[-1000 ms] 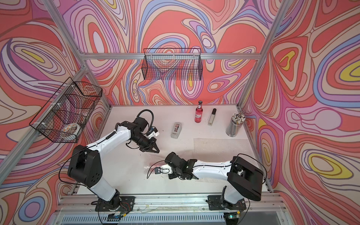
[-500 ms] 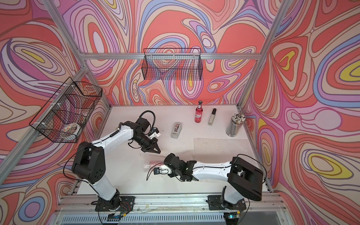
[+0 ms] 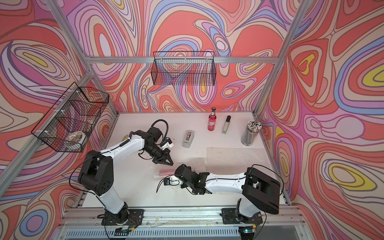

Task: Wrap wine bottles in bubble wrap
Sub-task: Adjust the bubble wrap at the center of the board.

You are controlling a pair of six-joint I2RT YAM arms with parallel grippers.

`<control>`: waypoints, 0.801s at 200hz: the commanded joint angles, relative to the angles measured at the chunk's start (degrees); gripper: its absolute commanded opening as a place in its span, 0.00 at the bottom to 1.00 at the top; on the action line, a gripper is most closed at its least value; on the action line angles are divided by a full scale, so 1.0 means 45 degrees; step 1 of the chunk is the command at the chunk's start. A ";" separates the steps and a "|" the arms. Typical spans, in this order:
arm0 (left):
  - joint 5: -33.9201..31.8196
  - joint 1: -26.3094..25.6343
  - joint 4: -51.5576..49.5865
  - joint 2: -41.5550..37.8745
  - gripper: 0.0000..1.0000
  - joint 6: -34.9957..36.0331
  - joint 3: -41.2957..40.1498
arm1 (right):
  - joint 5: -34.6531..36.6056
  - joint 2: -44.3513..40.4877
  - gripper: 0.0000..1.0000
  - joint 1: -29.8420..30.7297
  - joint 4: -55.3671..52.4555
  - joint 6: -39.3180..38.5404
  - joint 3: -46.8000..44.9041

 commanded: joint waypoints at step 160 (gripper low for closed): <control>-0.0860 0.1081 -0.0347 -0.1839 0.00 -0.0312 -0.0621 | -0.4394 -0.2642 0.90 -0.2870 0.0030 0.4608 0.0320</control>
